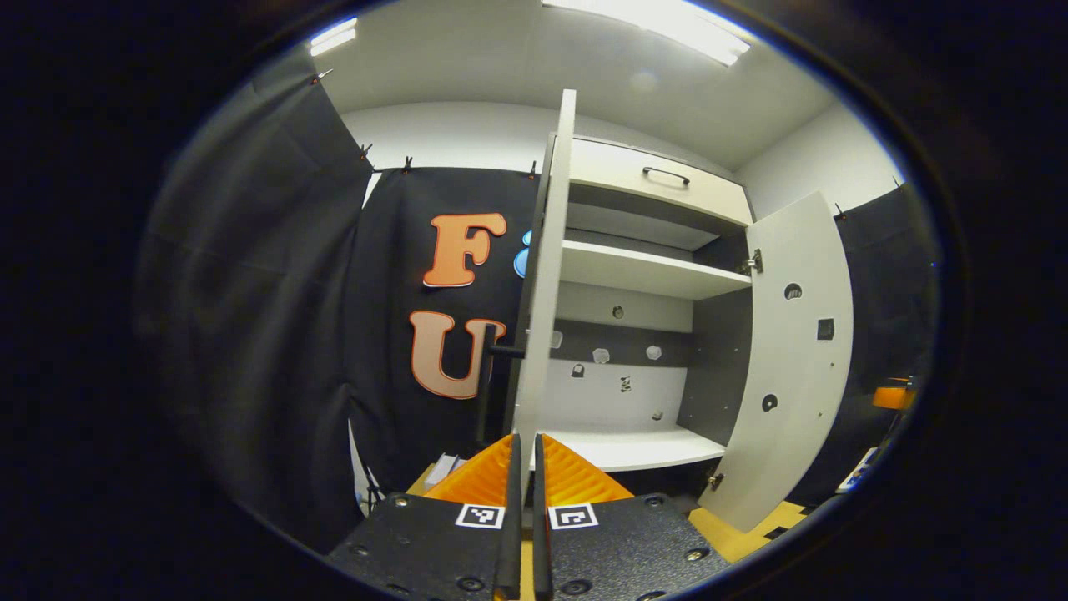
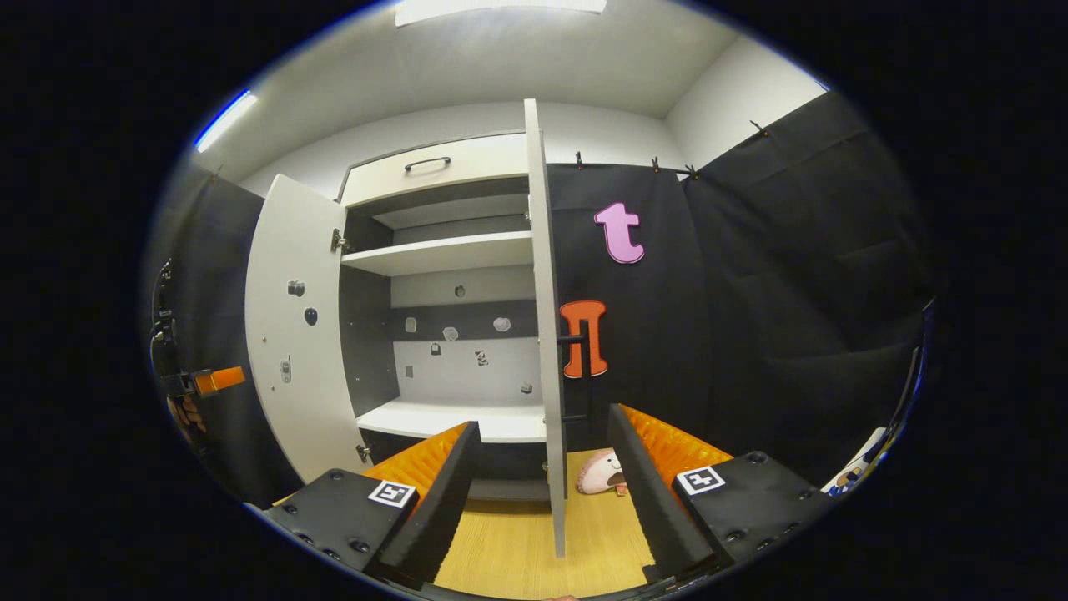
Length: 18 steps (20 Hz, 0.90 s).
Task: Open the right door of the double-door shoe cabinet with the right hand, and open the left door with the left hand.
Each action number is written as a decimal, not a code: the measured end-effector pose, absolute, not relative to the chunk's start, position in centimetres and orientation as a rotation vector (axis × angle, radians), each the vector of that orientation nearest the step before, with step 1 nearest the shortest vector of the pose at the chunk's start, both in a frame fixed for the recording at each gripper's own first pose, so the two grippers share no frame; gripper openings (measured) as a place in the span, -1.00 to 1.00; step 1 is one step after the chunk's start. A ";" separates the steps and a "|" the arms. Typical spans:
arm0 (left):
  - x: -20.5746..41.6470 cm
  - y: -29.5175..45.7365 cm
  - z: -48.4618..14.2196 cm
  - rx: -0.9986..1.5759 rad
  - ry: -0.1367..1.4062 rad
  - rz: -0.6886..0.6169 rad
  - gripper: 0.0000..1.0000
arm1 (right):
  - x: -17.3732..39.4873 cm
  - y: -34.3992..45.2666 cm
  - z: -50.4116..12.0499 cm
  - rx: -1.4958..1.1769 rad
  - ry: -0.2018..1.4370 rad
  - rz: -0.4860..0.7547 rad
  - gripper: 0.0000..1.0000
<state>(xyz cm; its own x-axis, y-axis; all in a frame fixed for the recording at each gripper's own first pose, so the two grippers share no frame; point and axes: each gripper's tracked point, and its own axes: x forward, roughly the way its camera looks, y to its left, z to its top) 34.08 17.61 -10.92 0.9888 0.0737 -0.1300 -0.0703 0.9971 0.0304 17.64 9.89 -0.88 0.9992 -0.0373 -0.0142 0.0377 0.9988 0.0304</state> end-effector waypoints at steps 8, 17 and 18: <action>34.3 10.7 -11.4 0.007 0.085 0.048 -0.83 | 15.2 5.5 0.8 -0.011 -0.005 0.029 0.96; 34.3 7.0 -12.0 -0.008 0.093 0.053 0.93 | 13.8 4.0 0.4 0.023 -0.003 0.103 0.96; 34.2 7.1 -11.9 -0.005 0.091 0.062 0.89 | 13.7 4.0 0.5 0.018 -0.009 0.106 0.96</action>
<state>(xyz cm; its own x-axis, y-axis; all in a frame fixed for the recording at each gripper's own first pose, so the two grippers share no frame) 34.24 7.12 -11.95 0.9939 0.0615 -0.0914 -0.0619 0.9981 -0.0019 13.74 3.97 0.51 0.9944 0.1052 0.0098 -0.1054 0.9943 0.0174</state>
